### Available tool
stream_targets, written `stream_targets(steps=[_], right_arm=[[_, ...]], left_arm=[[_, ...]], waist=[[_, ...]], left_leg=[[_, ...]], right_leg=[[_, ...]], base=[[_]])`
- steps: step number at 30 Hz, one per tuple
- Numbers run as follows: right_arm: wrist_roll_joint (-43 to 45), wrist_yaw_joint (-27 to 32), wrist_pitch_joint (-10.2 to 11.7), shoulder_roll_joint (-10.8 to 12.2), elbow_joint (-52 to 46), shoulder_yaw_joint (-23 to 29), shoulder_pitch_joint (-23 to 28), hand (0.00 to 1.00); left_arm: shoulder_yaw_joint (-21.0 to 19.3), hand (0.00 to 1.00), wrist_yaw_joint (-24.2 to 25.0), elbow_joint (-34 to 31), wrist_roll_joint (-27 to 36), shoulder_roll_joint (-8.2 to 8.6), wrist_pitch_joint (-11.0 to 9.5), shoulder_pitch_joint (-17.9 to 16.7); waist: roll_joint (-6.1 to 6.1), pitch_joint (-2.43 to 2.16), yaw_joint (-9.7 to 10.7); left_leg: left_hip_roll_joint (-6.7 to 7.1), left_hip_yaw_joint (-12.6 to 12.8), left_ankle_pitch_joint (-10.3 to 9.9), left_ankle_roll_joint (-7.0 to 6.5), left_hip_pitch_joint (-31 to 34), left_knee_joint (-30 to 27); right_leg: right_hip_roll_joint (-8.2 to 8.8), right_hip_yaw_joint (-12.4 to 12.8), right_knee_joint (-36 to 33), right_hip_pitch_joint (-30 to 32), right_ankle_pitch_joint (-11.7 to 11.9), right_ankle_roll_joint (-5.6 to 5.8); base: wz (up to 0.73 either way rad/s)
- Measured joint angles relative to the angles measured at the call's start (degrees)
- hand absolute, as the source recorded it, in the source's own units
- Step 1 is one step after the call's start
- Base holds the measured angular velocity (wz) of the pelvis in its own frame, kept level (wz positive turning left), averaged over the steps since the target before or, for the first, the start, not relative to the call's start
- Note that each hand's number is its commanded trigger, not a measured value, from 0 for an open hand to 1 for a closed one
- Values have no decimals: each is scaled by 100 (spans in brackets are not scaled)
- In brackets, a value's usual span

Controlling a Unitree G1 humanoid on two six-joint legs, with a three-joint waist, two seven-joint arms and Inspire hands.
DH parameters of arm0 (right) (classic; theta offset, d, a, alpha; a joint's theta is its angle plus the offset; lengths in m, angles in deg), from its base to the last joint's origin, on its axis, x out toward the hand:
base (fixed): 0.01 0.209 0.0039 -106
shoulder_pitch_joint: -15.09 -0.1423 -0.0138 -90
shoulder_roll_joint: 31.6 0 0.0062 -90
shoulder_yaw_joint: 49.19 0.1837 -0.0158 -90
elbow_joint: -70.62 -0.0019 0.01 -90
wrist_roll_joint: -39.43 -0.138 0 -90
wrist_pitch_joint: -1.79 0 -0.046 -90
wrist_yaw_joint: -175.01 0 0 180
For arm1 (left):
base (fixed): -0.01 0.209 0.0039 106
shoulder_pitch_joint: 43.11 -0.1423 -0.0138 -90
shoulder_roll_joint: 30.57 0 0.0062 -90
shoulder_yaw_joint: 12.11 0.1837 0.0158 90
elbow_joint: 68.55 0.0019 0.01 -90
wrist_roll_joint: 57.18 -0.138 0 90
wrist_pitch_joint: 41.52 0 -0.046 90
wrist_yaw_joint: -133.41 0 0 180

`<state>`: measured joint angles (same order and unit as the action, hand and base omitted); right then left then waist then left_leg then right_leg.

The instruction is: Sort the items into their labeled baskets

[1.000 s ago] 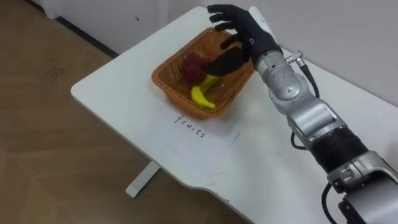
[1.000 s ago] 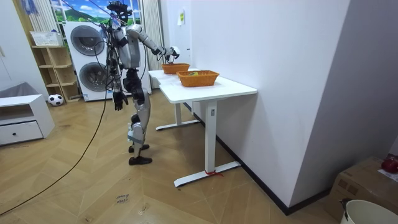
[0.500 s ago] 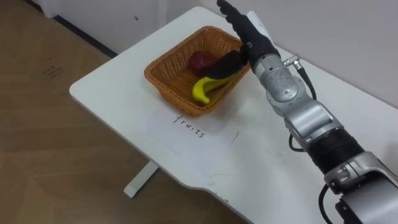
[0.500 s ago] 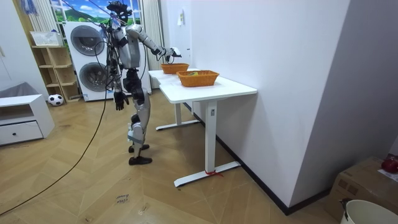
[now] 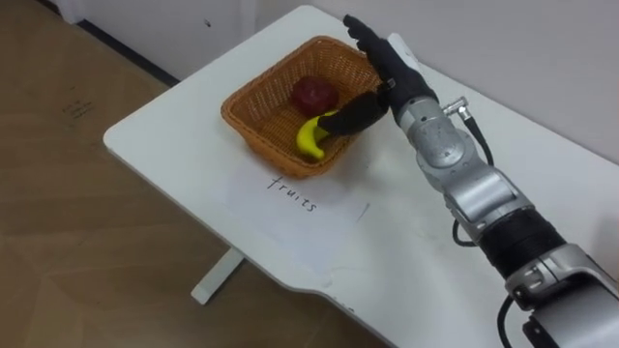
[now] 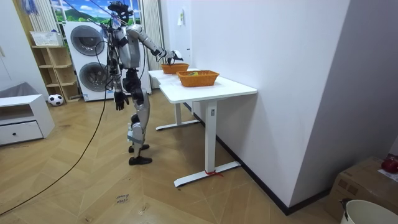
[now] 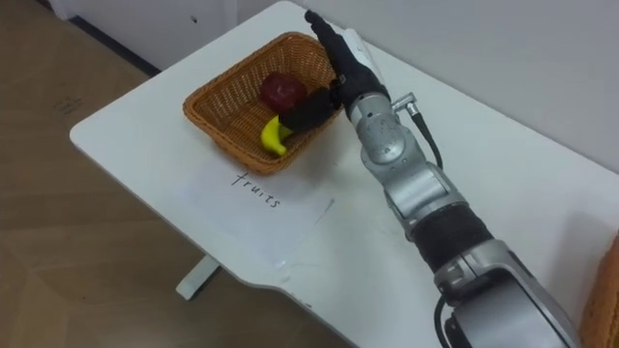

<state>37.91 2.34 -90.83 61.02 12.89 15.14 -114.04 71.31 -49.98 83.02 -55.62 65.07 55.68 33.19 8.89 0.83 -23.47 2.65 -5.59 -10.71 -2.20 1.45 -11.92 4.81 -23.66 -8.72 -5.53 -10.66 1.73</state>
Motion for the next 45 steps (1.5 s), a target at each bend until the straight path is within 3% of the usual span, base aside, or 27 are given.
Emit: stream_targets(steps=[6,14,23,28,34,39,42,45], right_arm=[[3,12,5,-6,-11,8,0,0],[2,8,19,-161,38,126,-11,0],[-27,13,16,-421,-588,699,-29,0],[-28,-9,17,-479,-1060,959,-28,0],[-81,53,20,-722,-1547,1461,-29,0],[-267,100,51,-1044,-1730,1758,-29,0],[-664,128,52,-1235,-1730,1922,-27,0],[-987,137,52,-1274,-1732,2228,-23,0]], left_arm=[[-2,0,-109,-149,-1,-9,-11,17],[-4,0,-198,-56,2,-8,-17,158],[-108,0,-245,-24,4,-14,-19,195],[3,0,-265,-26,6,-14,-19,169],[0,0,-254,-37,32,14,-67,254],[0,0,-271,-172,142,40,-258,289],[-7,0,-335,-256,193,36,-267,256],[-8,0,-329,-262,288,33,-267,196]], waist=[[-12,3,127],[-160,59,292],[-299,23,501],[-309,-13,809],[-332,-71,1086],[-333,-79,1402],[-320,-88,1536],[-321,-89,1704]], left_leg=[[6,-1,1,-2,-7,8],[-10,100,2,-4,-99,-11],[-52,280,-2,-8,-222,57],[-72,326,-1,-8,-245,63],[-104,540,-2,-7,-333,85],[-138,665,-3,-7,-426,181],[-175,734,-1,-6,-452,220],[-195,829,-1,-5,-502,244]], right_leg=[[5,5,4,-6,0,0],[51,67,1,-52,0,1],[5,161,-10,-93,1,-2],[6,199,-15,-84,2,-3],[-1,468,-17,-59,10,-17],[-73,610,-17,-71,51,-30],[-95,639,-16,-38,88,-49],[-113,751,-15,-44,87,-49]], base=[[0],[-7],[-9],[-4],[-20],[-12],[-19],[-11]])
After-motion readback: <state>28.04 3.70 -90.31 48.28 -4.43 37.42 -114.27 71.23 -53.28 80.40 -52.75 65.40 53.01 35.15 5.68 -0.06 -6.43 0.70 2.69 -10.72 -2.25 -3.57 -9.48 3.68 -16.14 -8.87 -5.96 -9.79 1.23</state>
